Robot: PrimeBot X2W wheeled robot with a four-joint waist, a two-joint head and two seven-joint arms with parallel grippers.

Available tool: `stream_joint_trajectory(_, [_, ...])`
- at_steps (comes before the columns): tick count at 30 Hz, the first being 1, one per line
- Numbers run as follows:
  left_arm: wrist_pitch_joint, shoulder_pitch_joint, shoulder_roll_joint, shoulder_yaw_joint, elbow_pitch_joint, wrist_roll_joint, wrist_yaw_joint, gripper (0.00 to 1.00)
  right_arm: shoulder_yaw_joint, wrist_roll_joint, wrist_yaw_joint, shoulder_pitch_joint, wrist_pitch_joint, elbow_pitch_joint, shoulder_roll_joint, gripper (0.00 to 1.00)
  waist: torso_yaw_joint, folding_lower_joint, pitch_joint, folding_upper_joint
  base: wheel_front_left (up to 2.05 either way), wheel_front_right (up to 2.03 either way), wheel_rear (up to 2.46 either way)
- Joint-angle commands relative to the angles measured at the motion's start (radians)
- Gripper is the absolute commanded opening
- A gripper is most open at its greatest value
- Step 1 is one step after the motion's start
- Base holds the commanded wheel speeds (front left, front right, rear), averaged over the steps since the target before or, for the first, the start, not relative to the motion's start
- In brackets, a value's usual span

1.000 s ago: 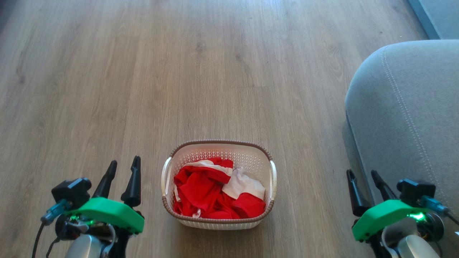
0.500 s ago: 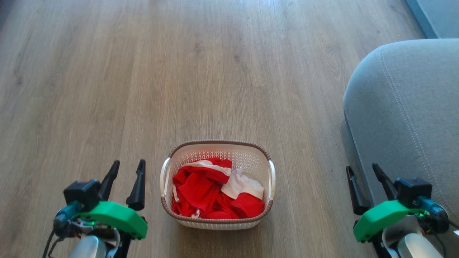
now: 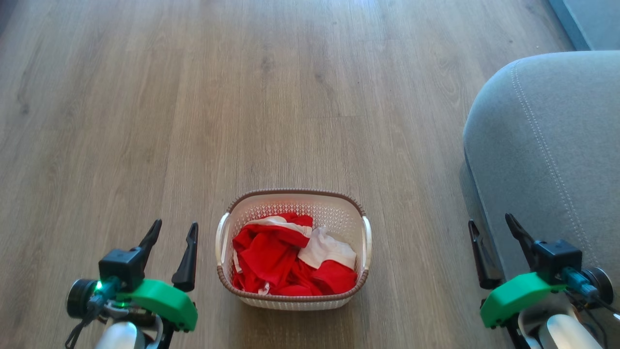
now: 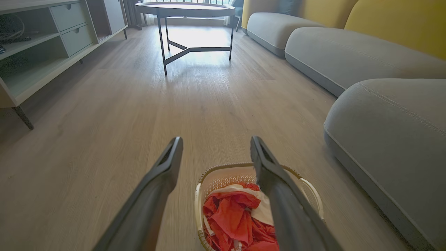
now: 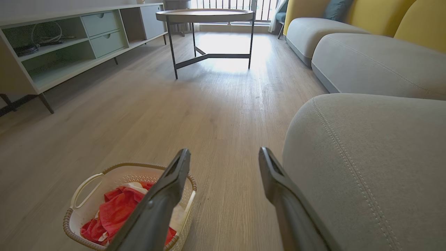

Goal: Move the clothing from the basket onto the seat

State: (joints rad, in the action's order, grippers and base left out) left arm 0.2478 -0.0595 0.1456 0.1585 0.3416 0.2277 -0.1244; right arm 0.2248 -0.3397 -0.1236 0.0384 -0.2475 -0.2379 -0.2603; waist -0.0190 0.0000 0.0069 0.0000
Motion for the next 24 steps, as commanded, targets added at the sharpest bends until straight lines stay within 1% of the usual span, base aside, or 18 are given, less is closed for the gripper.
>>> stream_joint_trajectory(1, [0.014, -0.040, 0.024, -0.027, -0.027, -0.016, -0.006, 1.00, 0.019, 0.015, -0.007, 0.042, -0.014, 0.036, -0.026, 1.00, 0.001, 0.0000, 0.001, 0.0000, 0.00, 0.00, 0.00])
stream_joint_trajectory(17, [0.014, -0.042, 0.025, -0.024, -0.017, -0.006, -0.006, 1.00, 0.022, 0.008, -0.007, 0.043, -0.014, 0.036, -0.030, 1.00, 0.004, 0.0000, 0.005, 0.0000, 0.00, 0.00, 0.00])
stream_joint_trajectory(24, [0.014, -0.050, 0.026, -0.023, -0.022, -0.005, -0.006, 1.00, 0.021, 0.008, -0.007, 0.050, -0.014, 0.039, -0.030, 1.00, 0.001, 0.0000, 0.026, 0.0000, 0.00, 0.00, 0.00])
